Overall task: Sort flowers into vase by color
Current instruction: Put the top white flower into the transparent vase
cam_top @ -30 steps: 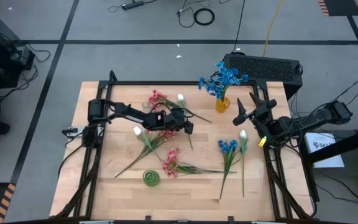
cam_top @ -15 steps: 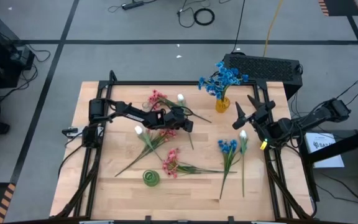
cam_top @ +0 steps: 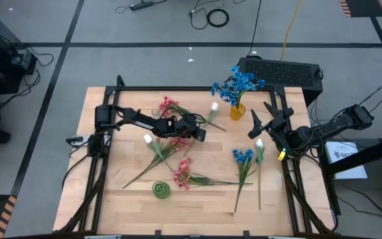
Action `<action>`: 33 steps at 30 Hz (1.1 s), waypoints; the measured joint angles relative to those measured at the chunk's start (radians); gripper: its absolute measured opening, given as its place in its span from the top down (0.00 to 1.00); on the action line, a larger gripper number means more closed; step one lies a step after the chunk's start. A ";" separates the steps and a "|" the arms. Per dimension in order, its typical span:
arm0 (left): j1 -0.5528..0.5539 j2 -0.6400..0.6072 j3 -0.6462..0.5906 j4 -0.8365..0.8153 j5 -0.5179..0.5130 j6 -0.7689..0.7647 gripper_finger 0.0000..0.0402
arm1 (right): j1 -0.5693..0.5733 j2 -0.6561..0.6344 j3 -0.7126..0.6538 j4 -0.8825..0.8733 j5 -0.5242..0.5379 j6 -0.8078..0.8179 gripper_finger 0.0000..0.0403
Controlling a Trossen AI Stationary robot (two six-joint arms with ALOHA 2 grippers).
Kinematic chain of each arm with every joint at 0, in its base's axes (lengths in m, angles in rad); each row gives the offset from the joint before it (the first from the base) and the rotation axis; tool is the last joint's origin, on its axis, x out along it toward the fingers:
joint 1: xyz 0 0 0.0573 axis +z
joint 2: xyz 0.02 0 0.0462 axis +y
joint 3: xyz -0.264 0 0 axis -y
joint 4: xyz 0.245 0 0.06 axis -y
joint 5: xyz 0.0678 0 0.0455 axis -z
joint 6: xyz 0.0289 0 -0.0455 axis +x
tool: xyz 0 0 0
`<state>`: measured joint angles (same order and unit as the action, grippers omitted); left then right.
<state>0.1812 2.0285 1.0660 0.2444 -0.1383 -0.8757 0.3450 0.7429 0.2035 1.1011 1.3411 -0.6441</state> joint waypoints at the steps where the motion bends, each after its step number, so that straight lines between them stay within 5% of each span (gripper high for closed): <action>1: 0.000 0.000 0.000 0.007 0.000 0.001 0.98 | 0.000 0.000 0.000 0.000 0.000 0.000 0.32; 15: -0.009 -0.076 0.000 0.063 0.011 0.024 0.99 | 0.020 0.000 0.000 -0.019 0.000 0.003 0.32; 33: -0.004 -0.392 -0.001 -0.378 -0.033 0.078 1.00 | 0.085 0.000 0.000 -0.019 0.000 0.029 0.32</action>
<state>0.1773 1.6366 1.0647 -0.1341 -0.1716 -0.7981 0.4305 0.7425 0.2039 1.0824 1.3409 -0.6147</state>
